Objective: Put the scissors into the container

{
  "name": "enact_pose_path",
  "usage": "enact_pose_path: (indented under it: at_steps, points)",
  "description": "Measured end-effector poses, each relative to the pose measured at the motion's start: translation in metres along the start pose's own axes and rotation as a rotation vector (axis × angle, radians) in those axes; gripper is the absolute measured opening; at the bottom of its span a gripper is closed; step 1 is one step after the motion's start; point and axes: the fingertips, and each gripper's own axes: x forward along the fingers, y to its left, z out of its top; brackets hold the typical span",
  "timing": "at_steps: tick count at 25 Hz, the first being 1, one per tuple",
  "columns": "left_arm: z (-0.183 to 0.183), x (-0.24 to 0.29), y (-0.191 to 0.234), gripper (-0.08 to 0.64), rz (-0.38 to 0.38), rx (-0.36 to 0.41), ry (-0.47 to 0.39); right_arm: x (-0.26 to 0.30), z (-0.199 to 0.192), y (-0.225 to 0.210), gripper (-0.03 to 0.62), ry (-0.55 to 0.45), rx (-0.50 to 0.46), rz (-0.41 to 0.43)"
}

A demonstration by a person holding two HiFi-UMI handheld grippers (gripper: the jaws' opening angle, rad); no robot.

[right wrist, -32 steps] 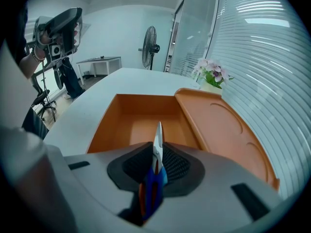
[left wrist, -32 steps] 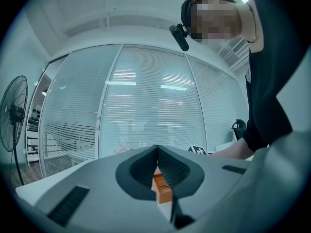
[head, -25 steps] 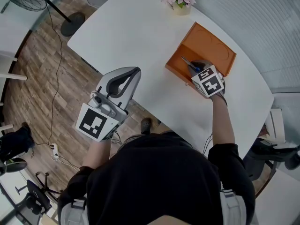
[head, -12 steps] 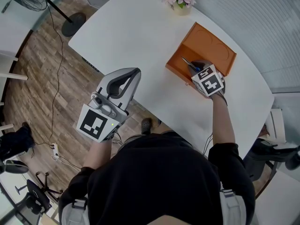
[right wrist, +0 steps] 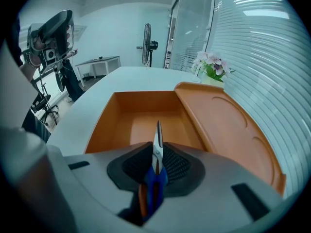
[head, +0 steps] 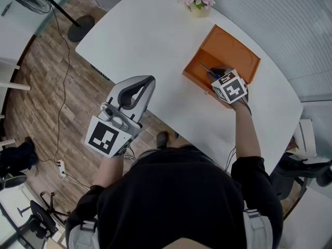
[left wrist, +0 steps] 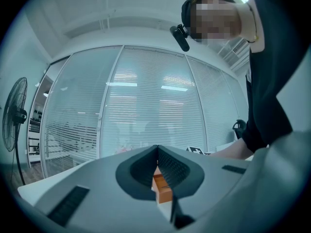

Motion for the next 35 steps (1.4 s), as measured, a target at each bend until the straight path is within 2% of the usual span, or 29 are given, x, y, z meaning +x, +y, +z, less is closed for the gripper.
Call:
enact_pose_path:
  at_steps: [3, 11, 18, 35]
  points:
    - [0.001, 0.001, 0.0, 0.014, 0.002, 0.005, -0.002, 0.0, 0.0, 0.0, 0.071, -0.002, 0.011, 0.01]
    - [0.0, -0.001, 0.003, 0.014, 0.003, 0.007, -0.001, 0.001, -0.001, -0.001, 0.074, 0.016, -0.033, -0.006]
    - [0.006, -0.005, 0.006, 0.014, 0.008, 0.017, -0.008, -0.009, 0.015, -0.005, 0.086, -0.012, -0.049, -0.025]
    - [0.016, -0.004, -0.007, 0.014, -0.045, 0.037, -0.037, -0.072, 0.053, 0.0, 0.092, -0.191, -0.026, -0.133]
